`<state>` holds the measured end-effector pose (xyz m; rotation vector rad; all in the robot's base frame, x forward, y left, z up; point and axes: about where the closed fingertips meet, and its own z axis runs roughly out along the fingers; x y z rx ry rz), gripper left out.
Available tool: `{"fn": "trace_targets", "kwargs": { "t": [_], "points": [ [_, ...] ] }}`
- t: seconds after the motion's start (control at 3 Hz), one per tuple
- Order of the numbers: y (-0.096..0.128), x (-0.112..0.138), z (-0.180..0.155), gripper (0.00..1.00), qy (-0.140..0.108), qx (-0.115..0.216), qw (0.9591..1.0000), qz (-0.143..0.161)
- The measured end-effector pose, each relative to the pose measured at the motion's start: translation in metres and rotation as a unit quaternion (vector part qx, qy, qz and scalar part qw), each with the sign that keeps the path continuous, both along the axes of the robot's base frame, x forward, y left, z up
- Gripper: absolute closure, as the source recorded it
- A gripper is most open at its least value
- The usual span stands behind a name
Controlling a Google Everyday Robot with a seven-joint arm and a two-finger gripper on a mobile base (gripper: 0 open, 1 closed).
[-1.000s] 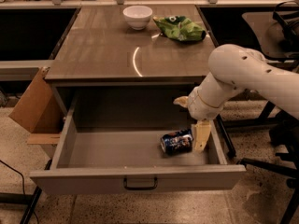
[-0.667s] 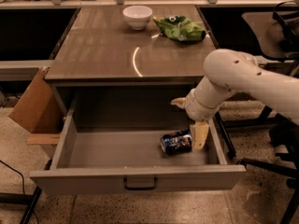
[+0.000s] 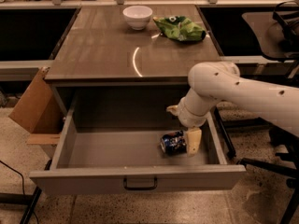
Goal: Pick pepsi can from top drawer and place on counter
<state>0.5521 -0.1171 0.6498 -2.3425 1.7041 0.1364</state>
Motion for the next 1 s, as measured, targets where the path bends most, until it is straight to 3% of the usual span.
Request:
{"fn": "trace_targets", "kwargs": {
  "t": [0.67,1.0],
  "points": [
    [0.003,0.001,-0.028,0.08,0.002,-0.032,0.9995,-0.002],
    [0.004,-0.001,-0.035,0.34,0.003,-0.038,0.9993,-0.001]
  ]
}}
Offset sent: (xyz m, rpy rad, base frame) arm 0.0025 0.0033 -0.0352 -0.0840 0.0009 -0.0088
